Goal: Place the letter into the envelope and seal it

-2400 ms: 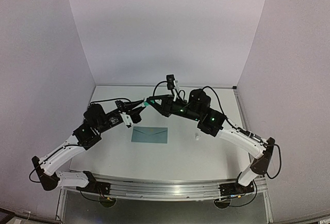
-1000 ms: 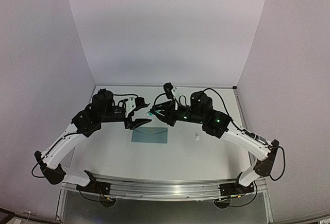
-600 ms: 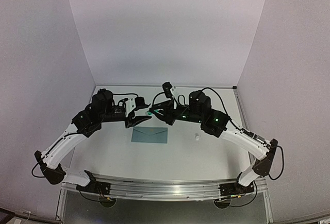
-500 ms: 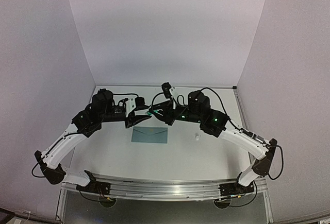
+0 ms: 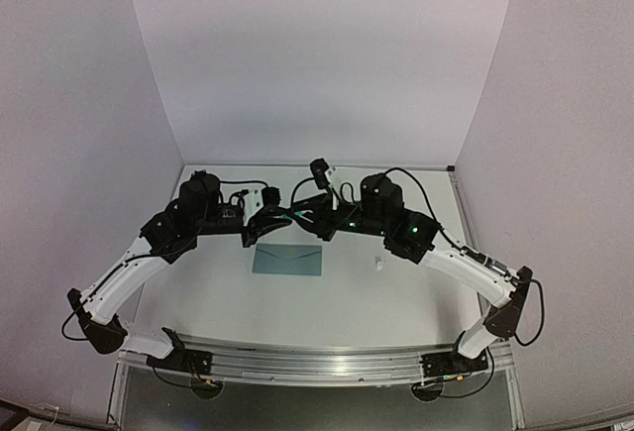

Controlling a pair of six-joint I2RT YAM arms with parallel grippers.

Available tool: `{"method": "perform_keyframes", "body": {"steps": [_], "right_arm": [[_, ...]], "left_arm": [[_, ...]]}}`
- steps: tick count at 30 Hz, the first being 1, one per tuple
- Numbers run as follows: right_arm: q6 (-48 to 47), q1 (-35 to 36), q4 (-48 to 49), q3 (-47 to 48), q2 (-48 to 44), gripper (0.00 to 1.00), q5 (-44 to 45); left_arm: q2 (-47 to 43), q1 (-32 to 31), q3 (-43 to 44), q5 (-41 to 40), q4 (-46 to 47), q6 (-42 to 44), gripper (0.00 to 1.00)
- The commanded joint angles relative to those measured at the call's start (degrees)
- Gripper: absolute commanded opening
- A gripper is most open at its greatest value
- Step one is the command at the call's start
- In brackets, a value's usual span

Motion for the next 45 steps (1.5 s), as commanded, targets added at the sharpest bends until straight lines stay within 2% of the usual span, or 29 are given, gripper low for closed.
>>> {"method": "perform_keyframes", "body": {"steps": [1,2,3,4,8,13,18,21,24,29,33,37,45], "right_arm": [[2.4,0.2,0.3,2.1,-0.2,0.48,2.2],[3.0,0.2,-0.2,1.9,-0.8,0.67,3.7],[3.5,0.1,-0.6,1.5,-1.5,0.78,5.3],[4.1,0.0,-1.2,0.8,-2.8,0.81,7.0],[9.1,-2.3,-6.5,-1.3,-8.3,0.83,16.5],[16.1,-9.5,-30.0,0.2,-9.6,0.86,30.6],[19.0,-17.7,-49.6,-1.0,-2.9,0.83,32.2],[17.9,-20.4,-56.6,-2.0,4.4,0.79,31.8],[15.8,-21.7,-57.2,-2.8,10.4,0.70,30.1],[12.3,-23.3,-56.9,-0.8,20.1,0.64,29.4],[10.1,-24.4,-54.7,0.4,25.6,0.52,24.8],[9.9,-25.1,-52.6,0.0,28.7,0.52,20.1],[10.0,-25.1,-50.7,-1.5,31.5,0.50,16.3]], "left_arm": [[0.1,-0.2,0.4,-3.7,0.6,-4.5,0.00],[0.0,-0.1,0.0,-5.4,0.7,-5.9,0.00],[-0.3,0.0,-1.1,-7.0,0.6,-7.4,0.00],[-0.7,0.3,-2.1,-8.6,0.6,-8.6,0.00],[-2.1,1.9,-6.0,-11.7,-0.3,-13.6,0.00],[-5.3,2.5,-12.4,-13.0,0.3,-15.4,0.00],[-7.5,2.5,-16.2,-13.5,0.4,-14.6,0.00],[-8.2,2.5,-17.1,-13.8,0.4,-14.5,0.00],[-8.5,2.5,-17.3,-13.5,0.6,-14.1,0.00],[-8.8,2.5,-17.4,-13.9,0.5,-13.4,0.00],[-9.0,2.6,-17.5,-14.0,0.5,-13.1,0.00],[-9.0,2.7,-17.4,-14.0,0.5,-12.8,0.00],[-9.0,2.6,-17.8,-14.0,1.0,-12.1,0.00]]}}
